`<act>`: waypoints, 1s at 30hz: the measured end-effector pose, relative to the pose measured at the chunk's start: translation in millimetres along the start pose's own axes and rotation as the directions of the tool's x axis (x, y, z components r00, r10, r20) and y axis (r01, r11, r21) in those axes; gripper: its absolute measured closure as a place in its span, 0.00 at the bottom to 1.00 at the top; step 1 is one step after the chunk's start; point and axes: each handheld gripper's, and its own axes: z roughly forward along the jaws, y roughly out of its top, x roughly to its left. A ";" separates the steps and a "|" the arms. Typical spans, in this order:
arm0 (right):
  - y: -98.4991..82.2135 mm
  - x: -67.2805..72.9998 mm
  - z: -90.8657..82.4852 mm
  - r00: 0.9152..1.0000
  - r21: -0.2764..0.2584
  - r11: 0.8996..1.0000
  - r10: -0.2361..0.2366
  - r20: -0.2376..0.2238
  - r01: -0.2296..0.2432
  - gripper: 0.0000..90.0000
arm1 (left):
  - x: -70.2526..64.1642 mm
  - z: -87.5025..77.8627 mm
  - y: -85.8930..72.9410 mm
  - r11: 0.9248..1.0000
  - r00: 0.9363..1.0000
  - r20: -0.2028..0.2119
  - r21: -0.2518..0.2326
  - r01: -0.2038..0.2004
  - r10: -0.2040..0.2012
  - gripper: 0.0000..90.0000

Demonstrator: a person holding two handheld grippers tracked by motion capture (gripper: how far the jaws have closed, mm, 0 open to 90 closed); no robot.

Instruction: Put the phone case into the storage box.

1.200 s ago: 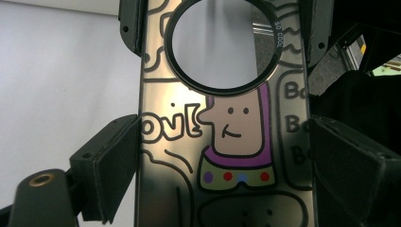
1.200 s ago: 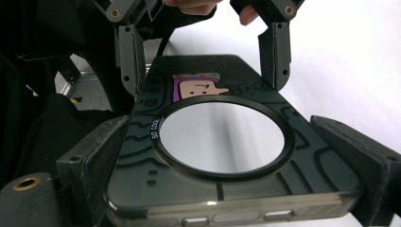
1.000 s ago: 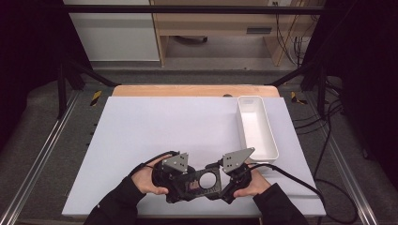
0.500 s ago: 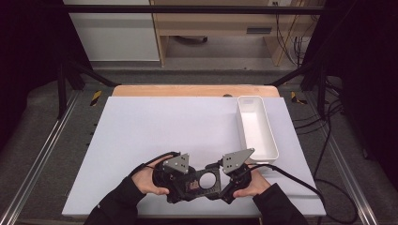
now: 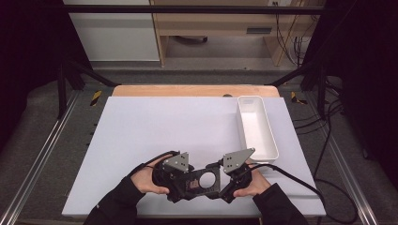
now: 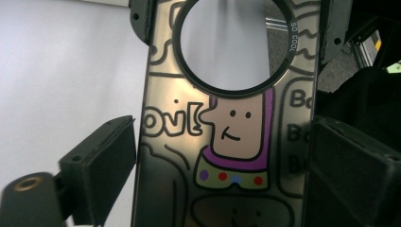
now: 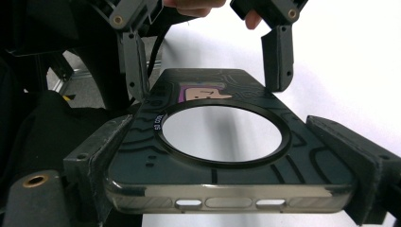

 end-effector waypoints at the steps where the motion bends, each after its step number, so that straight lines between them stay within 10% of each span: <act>1: 0.2 0.1 -0.3 1.000 0.000 1.000 -0.002 0.001 0.002 0.13 | 0.0 -1.0 -0.4 1.000 1.000 -0.005 -0.002 0.004 -0.004 0.06; 15: 1.4 0.4 -3.1 1.000 0.019 1.000 -0.016 0.001 0.015 0.14 | 2.3 -10.2 -13.5 0.996 0.999 -0.023 0.078 0.033 -0.032 0.01; 30: 3.6 -1.5 -5.4 1.000 0.045 0.999 -0.007 -0.003 0.007 0.14 | 3.2 -0.1 -8.4 0.976 1.000 -0.019 0.215 -0.013 0.017 0.02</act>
